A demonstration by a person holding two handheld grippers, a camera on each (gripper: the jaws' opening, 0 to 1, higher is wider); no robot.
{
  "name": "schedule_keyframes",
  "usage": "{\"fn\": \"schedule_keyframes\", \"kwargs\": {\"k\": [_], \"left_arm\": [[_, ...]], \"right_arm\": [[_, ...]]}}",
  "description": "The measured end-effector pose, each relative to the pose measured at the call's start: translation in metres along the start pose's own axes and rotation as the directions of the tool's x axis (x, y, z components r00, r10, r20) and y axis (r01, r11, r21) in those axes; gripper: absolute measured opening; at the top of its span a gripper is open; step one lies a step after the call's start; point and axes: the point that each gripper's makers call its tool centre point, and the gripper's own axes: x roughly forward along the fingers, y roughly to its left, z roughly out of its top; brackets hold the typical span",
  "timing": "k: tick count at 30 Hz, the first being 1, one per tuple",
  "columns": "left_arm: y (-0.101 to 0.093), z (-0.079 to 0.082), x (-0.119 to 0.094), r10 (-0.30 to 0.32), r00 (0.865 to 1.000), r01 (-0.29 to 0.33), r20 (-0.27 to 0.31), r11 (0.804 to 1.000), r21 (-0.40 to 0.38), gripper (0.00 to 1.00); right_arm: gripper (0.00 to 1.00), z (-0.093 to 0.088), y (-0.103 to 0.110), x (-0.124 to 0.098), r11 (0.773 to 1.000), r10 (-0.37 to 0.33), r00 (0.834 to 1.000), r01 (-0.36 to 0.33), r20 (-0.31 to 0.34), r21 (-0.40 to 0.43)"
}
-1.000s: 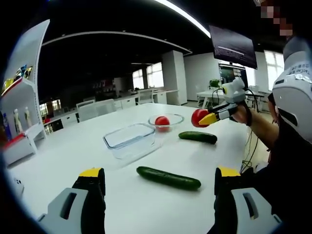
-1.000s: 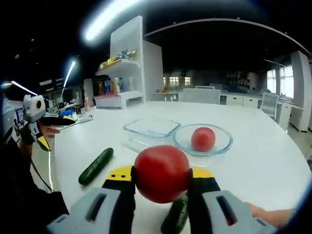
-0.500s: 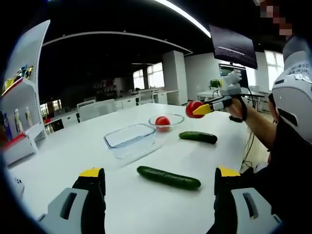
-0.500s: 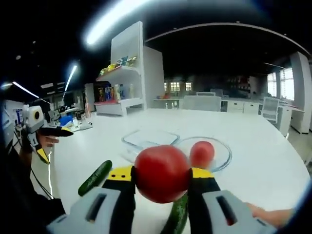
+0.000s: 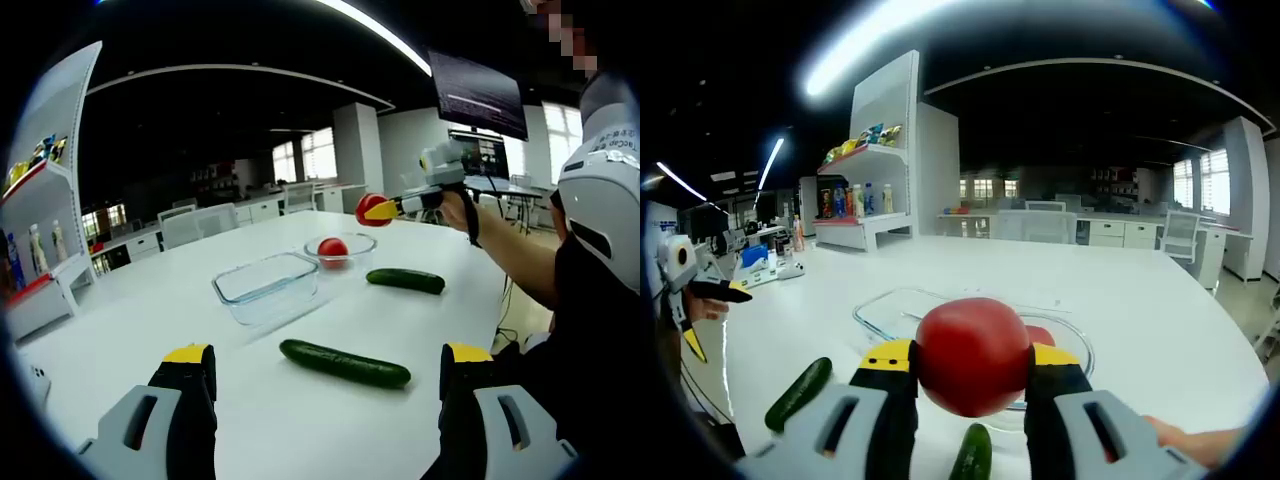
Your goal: Sort the scattered tomatoes and cucumbers on the table and place them into their respective storage containers
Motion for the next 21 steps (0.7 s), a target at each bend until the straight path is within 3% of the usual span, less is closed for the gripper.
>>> {"fn": "schedule_keyframes", "kwargs": {"k": [5, 12, 21], "left_arm": [[0.001, 0.002, -0.003, 0.008, 1.0, -0.008, 0.005, 1.0, 0.002, 0.93], [0.001, 0.002, -0.005, 0.009, 1.0, -0.009, 0.004, 1.0, 0.003, 0.93], [0.002, 0.0, -0.006, 0.02, 1.0, -0.02, -0.001, 1.0, 0.0, 0.93]], "right_arm": [[0.37, -0.012, -0.013, 0.023, 0.997, -0.071, 0.997, 0.07, -0.021, -0.042], [0.38, -0.035, -0.015, 0.047, 0.994, -0.091, 0.994, 0.088, -0.054, -0.06], [0.38, -0.052, -0.026, 0.062, 0.991, -0.126, 0.99, 0.122, -0.064, -0.058]]}}
